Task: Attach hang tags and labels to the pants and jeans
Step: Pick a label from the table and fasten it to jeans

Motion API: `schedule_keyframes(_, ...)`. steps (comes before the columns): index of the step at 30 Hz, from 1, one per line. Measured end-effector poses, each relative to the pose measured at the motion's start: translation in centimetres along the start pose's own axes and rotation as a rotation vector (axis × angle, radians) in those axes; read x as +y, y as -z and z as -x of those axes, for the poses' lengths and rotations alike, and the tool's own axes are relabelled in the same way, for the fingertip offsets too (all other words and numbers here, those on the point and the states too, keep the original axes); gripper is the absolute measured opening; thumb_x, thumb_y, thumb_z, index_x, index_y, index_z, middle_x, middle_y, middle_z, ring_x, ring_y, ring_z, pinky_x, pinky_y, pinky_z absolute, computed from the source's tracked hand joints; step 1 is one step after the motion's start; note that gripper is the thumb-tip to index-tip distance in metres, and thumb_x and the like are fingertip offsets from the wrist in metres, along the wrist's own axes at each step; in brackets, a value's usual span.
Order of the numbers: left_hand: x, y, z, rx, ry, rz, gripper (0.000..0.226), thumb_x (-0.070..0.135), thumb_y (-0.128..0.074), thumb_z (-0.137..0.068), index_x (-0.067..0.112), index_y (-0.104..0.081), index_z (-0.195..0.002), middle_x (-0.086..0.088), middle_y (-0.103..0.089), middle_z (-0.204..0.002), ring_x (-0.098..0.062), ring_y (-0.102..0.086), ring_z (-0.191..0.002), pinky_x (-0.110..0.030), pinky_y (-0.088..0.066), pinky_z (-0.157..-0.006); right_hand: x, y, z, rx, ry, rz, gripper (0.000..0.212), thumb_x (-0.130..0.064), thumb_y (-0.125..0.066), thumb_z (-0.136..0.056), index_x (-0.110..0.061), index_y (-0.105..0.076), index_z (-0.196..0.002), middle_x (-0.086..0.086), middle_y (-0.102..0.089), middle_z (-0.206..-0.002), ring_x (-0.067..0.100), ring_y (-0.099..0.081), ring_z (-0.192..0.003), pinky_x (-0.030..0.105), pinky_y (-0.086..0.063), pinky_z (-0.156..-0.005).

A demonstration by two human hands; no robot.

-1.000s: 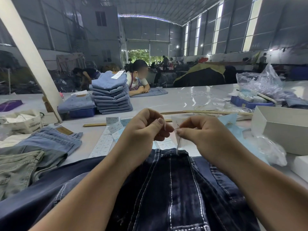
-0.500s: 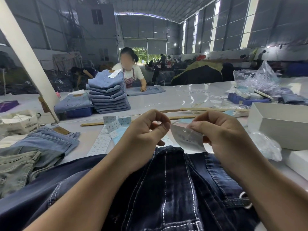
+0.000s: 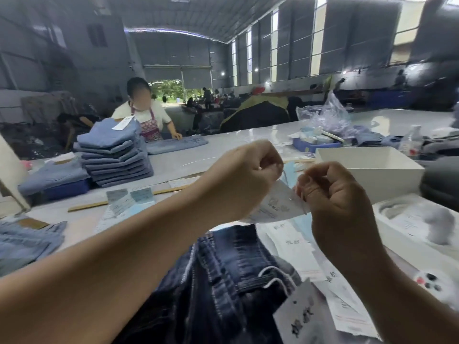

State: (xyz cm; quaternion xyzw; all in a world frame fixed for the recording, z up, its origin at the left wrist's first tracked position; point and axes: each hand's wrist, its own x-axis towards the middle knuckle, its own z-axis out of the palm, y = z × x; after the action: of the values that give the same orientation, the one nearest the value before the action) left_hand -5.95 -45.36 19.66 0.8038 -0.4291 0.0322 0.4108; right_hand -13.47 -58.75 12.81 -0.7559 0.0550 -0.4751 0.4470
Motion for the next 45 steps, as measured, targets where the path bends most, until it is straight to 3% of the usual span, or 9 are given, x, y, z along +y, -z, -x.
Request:
schedule_keyframes(3,2.0,-2.9,-2.2,-0.058,0.114,0.139,0.021,0.016,-0.051,-0.100,0.023,-0.057,-0.081,-0.001,-0.071,-0.081,-0.031,-0.067,-0.080,-0.047,-0.057,-0.073,1.4,1.7,0.3,0.162,-0.037,0.036,0.016,-0.017,-0.055,-0.096,-0.027,-0.054,-0.083,-0.018,-0.064,-0.079,-0.004,-0.059,-0.074,0.006,-0.040,-0.058)
schedule_keyframes(11,3.4,-8.9,-5.5,-0.199,0.326,0.158,0.018,0.014,-0.046,-0.102,0.014,-0.057,-0.087,-0.006,-0.074,-0.080,-0.019,-0.068,-0.068,-0.034,-0.058,-0.066,6.2,5.8,1.1,0.340,-0.079,0.083,0.010,-0.012,-0.054,-0.098,-0.014,-0.053,-0.088,-0.008,-0.061,-0.068,-0.011,-0.058,-0.063,0.000,-0.036,-0.048)
schedule_keyframes(17,2.7,-12.5,-6.8,-0.321,0.262,-0.303,0.021,0.008,-0.044,-0.091,0.006,-0.065,-0.092,-0.009,-0.072,-0.089,-0.021,-0.069,-0.077,-0.032,-0.056,-0.061,10.2,8.0,2.0,0.278,-0.159,0.147,0.008,-0.020,-0.054,-0.099,-0.020,-0.053,-0.091,-0.013,-0.064,-0.074,-0.008,-0.061,-0.067,0.005,-0.040,-0.051)
schedule_keyframes(25,1.4,-17.1,-8.2,-0.346,0.027,-0.872,0.026,0.010,-0.053,-0.085,0.016,-0.038,-0.065,0.000,-0.045,-0.069,-0.014,-0.043,-0.057,-0.025,-0.037,-0.052,15.8,12.2,3.3,0.250,-0.334,0.263,0.005,-0.021,-0.051,-0.099,-0.023,-0.055,-0.097,-0.006,-0.066,-0.075,0.012,-0.061,-0.068,0.025,-0.041,-0.054)
schedule_keyframes(29,-0.2,-19.2,-8.3,-0.392,-0.009,-1.021,0.030,0.007,-0.054,-0.084,0.016,-0.035,-0.063,-0.001,-0.041,-0.068,-0.020,-0.045,-0.062,-0.029,-0.038,-0.060,17.9,14.0,3.6,0.202,-0.383,0.334,0.010,-0.021,-0.049,-0.100,-0.022,-0.055,-0.093,-0.007,-0.063,-0.073,0.008,-0.059,-0.073,0.020,-0.038,-0.057)
schedule_keyframes(34,-3.1,-21.1,-7.9,-0.407,0.082,-1.005,0.030,0.006,-0.056,-0.084,0.015,-0.034,-0.065,0.000,-0.041,-0.071,-0.017,-0.041,-0.057,-0.030,-0.037,-0.059,19.5,14.7,3.7,0.160,-0.424,0.408,0.013,-0.021,-0.053,-0.099,-0.025,-0.056,-0.087,-0.009,-0.062,-0.070,0.002,-0.056,-0.071,0.018,-0.036,-0.056)
schedule_keyframes(38,-5.1,-21.9,-7.2,-0.423,0.189,-0.951,0.017,0.011,-0.057,-0.085,0.016,-0.043,-0.077,0.002,-0.038,-0.071,-0.022,-0.049,-0.074,-0.030,-0.039,-0.065,20.1,14.3,3.6,0.142,-0.414,0.442,0.016,-0.020,-0.055,-0.097,-0.023,-0.056,-0.081,-0.010,-0.062,-0.069,0.000,-0.055,-0.069,0.013,-0.033,-0.053)
schedule_keyframes(41,-5.4,-22.5,-7.0,-0.422,0.205,-0.913,0.006,0.017,-0.059,-0.089,0.019,-0.054,-0.091,0.002,-0.041,-0.080,-0.024,-0.056,-0.084,-0.030,-0.039,-0.067,19.9,14.0,3.2,0.123,-0.344,0.502,0.013,-0.018,-0.056,-0.096,-0.019,-0.059,-0.084,-0.002,-0.066,-0.070,0.016,-0.058,-0.067,0.028,-0.038,-0.054)
schedule_keyframes(45,-4.5,-24.7,-7.2,-0.341,0.207,-0.726,0.019,0.015,-0.054,-0.089,0.015,-0.059,-0.107,-0.002,-0.048,-0.086,-0.028,-0.061,-0.096,-0.032,-0.041,-0.070,18.5,14.2,1.9,0.153,-0.077,0.742,0.008,-0.011,-0.062,-0.093,-0.005,-0.065,-0.089,0.012,-0.065,-0.063,0.038,-0.060,-0.059,0.036,-0.047,-0.052)
